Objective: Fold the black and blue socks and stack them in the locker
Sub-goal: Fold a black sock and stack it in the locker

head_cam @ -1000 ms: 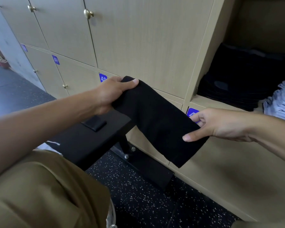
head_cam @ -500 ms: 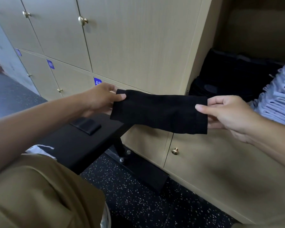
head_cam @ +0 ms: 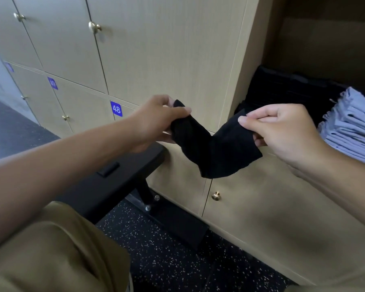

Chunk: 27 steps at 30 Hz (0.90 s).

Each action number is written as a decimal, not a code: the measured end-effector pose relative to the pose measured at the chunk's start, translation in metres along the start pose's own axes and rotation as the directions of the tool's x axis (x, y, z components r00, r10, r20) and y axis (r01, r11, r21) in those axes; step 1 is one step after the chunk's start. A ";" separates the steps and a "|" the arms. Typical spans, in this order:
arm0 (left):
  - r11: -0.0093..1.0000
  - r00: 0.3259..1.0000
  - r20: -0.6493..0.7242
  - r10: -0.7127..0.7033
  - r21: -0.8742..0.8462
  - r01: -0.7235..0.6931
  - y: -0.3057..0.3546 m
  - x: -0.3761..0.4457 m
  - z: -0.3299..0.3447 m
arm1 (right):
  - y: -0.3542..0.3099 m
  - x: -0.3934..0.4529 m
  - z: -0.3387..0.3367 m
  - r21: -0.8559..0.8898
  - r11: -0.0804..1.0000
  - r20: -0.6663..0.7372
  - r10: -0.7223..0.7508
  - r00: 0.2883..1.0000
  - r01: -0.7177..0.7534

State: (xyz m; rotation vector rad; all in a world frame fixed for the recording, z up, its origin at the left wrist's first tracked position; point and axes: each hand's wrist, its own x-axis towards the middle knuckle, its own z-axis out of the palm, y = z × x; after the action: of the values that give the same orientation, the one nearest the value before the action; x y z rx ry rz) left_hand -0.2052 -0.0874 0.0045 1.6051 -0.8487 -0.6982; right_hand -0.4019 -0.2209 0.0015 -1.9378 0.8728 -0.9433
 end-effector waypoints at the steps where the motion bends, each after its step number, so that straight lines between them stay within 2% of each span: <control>1: 1.000 1.000 0.012 0.005 -0.002 -0.005 0.000 0.001 0.007 | -0.001 0.000 0.002 0.020 1.000 0.012 0.005 1.000 -0.005; 7: 1.000 0.994 0.105 0.025 0.002 -0.026 0.001 0.007 0.042 | -0.003 -0.003 0.016 0.082 0.995 0.076 0.045 0.996 -0.051; 16: 0.998 0.983 0.172 0.062 0.022 -0.066 0.004 0.009 0.062 | 0.001 -0.005 0.014 0.120 0.991 0.045 0.054 0.998 -0.059; 22: 0.991 0.971 0.215 0.099 -0.113 -0.076 0.019 -0.001 0.072 | -0.005 -0.009 0.004 0.128 0.992 -0.035 0.000 0.999 0.005; 27: 0.977 0.964 0.226 0.141 -0.187 -0.099 0.032 -0.004 0.085 | -0.014 -0.013 -0.014 0.067 0.998 -0.085 -0.003 0.996 0.009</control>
State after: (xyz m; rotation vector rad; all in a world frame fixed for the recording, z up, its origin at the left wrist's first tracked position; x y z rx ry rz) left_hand -0.2816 -0.1345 0.0200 1.3181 -1.0212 -0.8651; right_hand -0.4171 -0.2090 0.0152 -1.8557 0.8727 -1.0516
